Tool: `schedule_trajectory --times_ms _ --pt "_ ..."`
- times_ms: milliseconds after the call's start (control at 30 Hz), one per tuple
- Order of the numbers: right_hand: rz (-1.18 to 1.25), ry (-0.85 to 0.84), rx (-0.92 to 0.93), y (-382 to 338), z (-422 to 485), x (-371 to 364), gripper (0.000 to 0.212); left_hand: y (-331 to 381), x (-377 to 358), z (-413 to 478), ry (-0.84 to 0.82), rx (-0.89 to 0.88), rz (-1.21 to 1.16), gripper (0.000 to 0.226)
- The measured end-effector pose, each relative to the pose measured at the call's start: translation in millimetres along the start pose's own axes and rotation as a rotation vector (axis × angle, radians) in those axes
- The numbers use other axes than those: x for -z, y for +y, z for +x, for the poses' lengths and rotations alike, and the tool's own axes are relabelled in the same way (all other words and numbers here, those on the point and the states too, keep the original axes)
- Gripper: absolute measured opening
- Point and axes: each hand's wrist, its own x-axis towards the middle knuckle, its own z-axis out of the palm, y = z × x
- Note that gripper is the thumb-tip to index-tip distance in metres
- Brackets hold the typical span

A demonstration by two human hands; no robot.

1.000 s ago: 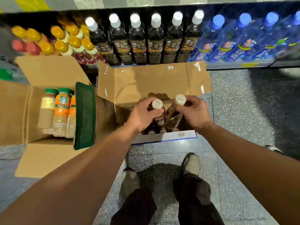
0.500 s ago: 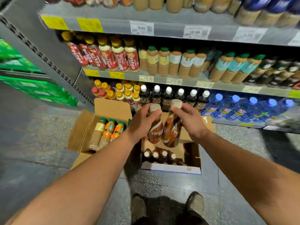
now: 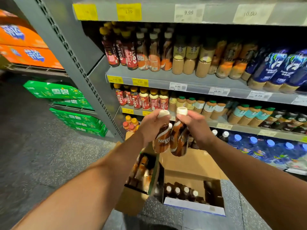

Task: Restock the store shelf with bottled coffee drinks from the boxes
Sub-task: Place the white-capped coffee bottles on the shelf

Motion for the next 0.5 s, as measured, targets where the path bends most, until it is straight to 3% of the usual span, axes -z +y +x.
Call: schedule_trajectory --times_ms 367,500 --pt "0.104 0.112 0.011 -60.7 56.4 -4.1 0.009 69.5 32.1 46.4 0.001 -0.132 0.048 0.011" --pt "0.115 0.07 -0.005 -73.7 86.4 6.9 0.006 85.0 32.9 71.5 -0.001 -0.111 0.021 0.009"
